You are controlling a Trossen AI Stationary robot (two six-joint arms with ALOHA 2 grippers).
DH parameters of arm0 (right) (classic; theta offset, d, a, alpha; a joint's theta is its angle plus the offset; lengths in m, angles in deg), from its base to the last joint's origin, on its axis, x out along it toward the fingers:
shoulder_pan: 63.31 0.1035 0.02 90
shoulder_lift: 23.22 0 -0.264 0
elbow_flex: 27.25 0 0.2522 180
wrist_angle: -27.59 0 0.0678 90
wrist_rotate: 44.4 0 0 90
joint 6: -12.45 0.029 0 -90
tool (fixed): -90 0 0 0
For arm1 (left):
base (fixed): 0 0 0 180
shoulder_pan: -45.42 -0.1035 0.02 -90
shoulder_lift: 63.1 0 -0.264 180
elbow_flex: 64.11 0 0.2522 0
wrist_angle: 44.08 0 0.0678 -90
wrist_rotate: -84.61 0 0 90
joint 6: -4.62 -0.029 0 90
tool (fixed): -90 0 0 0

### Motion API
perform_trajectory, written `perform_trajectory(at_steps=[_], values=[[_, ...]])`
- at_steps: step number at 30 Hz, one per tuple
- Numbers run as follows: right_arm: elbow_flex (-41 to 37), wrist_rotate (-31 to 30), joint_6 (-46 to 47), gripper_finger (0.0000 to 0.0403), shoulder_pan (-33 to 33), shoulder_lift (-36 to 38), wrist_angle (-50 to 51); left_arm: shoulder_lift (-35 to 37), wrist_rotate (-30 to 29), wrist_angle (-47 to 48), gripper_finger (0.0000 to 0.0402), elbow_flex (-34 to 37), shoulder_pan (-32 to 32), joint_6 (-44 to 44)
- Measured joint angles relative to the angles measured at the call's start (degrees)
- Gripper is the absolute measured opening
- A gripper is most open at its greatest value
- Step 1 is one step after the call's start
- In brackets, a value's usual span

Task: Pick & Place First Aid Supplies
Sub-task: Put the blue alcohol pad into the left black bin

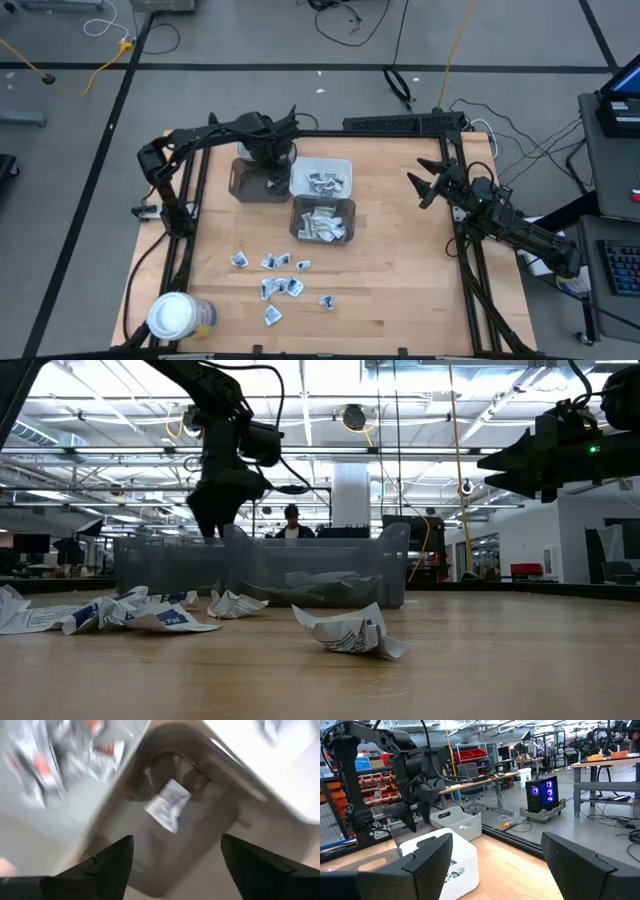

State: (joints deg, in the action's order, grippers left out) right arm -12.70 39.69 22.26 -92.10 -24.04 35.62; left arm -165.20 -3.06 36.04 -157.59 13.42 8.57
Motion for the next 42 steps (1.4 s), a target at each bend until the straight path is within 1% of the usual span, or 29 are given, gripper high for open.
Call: perform_trajectory(at_steps=[6, 9, 10, 12, 14, 19, 26, 30, 38, 42], values=[[0.0, 0.0, 0.0, 0.0297, 0.0, 0.0, 0.0, 4.2, 3.2, 1.7, 0.0312, 0.0, -1.0, 27.3], [0.0, 0.0, 0.0, 0.0297, 0.0, 0.0, 0.0, 5.4, 6.7, 1.7, 0.0312, 0.0, -0.5, 36.4], [0.0, 0.0, 0.0, 0.0297, 0.0, 0.0, 0.0, 5.9, 7.6, 2.4, 0.0312, 0.0, -0.1, 37.9], [0.0, 0.0, 0.0, 0.0297, 0.0, 0.0, 0.0, 7.1, 7.5, 3.6, 0.0312, 0.9, 1.3, 39.8], [0.0, 0.0, 0.0, 0.0297, 0.0, 0.0, 0.0, 9.3, 6.4, 3.2, 0.0312, 3.5, 3.6, 41.3], [0.0, 0.0, 0.0, 0.0297, 0.0, 0.0, 0.0, 14.6, 6.2, 3.8, 0.0312, 11.9, 9.9, 46.8], [0.0, 0.0, 0.0, 0.0297, 0.0, 0.0, 0.0, 21.4, 6.7, 3.6, 0.0312, 19.7, 20.2, 56.9], [0.0, 0.0, 0.0, 0.0297, 0.0, 0.0, 0.0, 24.4, 6.7, 3.6, 0.0312, 22.5, 27.2, 63.4], [0.0, 0.0, 0.0, 0.0297, 0.0, 0.0, 0.0, 28.3, 6.7, 3.8, 0.0312, 25.6, 41.4, 77.2], [0.0, 0.0, 0.0, 0.0297, 0.0, 0.0, 0.0, 29.1, 6.9, 3.7, 0.0312, 26.3, 47.0, 83.0]])
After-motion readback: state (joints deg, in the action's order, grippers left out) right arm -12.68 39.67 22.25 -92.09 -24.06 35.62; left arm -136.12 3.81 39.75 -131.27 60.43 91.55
